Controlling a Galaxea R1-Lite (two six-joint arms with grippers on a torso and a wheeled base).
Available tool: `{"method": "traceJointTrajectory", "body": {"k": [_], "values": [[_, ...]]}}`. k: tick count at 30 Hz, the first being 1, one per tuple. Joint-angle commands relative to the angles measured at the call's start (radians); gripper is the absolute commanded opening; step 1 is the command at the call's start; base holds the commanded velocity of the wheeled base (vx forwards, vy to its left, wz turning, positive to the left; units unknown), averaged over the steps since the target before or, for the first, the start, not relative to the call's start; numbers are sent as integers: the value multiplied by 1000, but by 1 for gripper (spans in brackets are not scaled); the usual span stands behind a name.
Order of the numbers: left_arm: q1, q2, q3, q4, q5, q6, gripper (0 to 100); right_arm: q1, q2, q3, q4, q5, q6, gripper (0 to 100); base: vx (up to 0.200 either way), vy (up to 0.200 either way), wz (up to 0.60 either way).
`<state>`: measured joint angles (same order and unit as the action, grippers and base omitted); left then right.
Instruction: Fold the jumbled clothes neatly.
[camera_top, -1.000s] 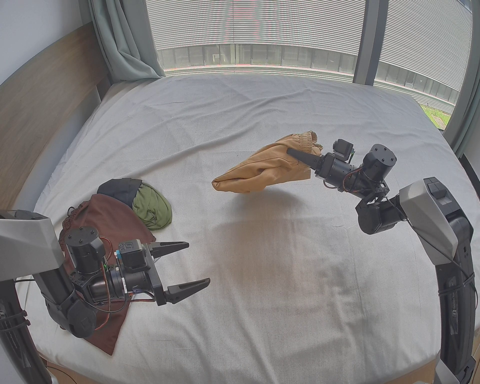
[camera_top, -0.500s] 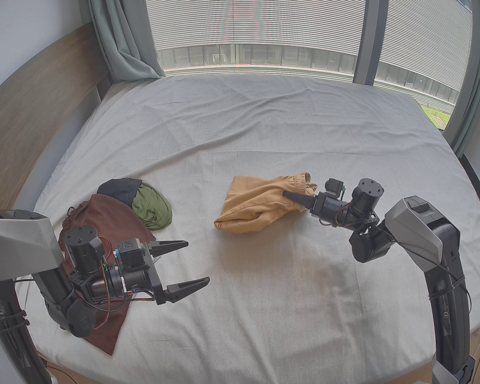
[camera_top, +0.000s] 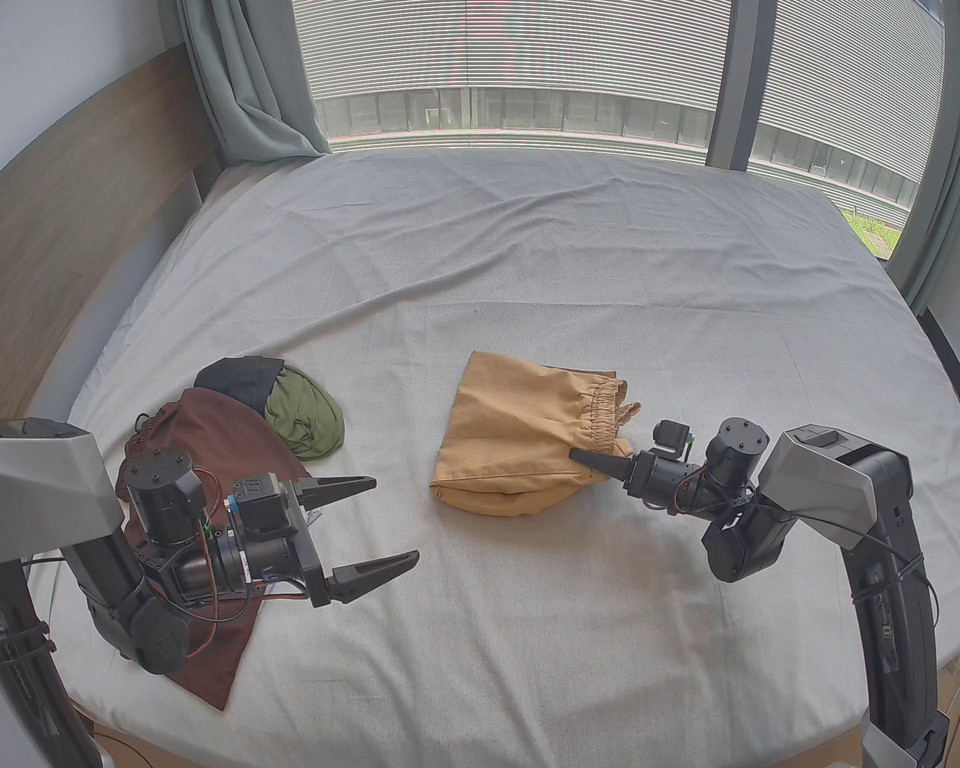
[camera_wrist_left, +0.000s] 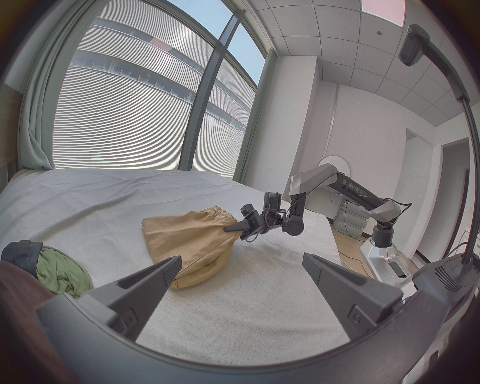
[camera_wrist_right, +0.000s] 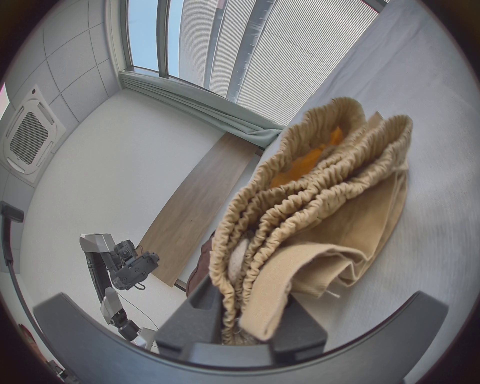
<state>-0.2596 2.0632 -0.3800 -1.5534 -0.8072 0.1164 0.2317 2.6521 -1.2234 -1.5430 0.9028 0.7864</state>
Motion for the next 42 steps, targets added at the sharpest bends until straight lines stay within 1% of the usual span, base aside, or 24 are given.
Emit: {"method": "traceJointTrajectory", "body": {"k": [1, 11, 13, 14, 18, 22, 28, 29, 31, 36, 39, 40, 42], "values": [[0, -2, -2, -1, 0, 0, 100, 0, 22, 30, 1, -1, -9, 0, 0, 0, 0], [0, -2, 1, -1, 0, -3, 100, -9, 14, 55, 0, -2, -13, 0, 0, 0, 0], [0, -2, 1, -1, 0, -3, 100, -9, 15, 53, 1, -2, -27, 0, 0, 0, 0], [0, -2, 0, -1, 0, -3, 100, -9, 17, 53, 1, -1, -32, 100, 0, 0, 0], [0, -2, 0, -1, 0, -3, 100, -9, 17, 56, 1, -1, -32, 100, 0, 0, 0], [0, -2, -3, -1, 0, -3, 100, -8, 2, 117, 3, -1, -44, 100, 0, 0, 0], [0, -3, -7, -1, 0, -4, 100, -3, -46, 266, 3, 2, -107, 100, 0, 0, 0], [0, -3, -7, -1, 0, -4, 100, -3, -46, 266, 3, 2, -107, 100, 0, 0, 0], [0, -3, -8, -1, 0, -4, 100, 3, -75, 338, 1, 2, -144, 100, 0, 0, 0], [0, -3, -8, -1, 0, -4, 100, 32, -133, 456, 1, 5, -225, 100, 0, 0, 0], [2, -3, -7, -1, 0, -4, 100, 37, -153, 479, 1, 7, -236, 100, 0, 0, 0], [3, 3, -8, -1, 0, 2, 100, 49, -210, 529, 1, 15, -243, 100, 0, 0, 0], [2, 3, -8, -1, 0, 2, 100, 54, -239, 541, 1, 19, -243, 100, 0, 0, 0]]}}
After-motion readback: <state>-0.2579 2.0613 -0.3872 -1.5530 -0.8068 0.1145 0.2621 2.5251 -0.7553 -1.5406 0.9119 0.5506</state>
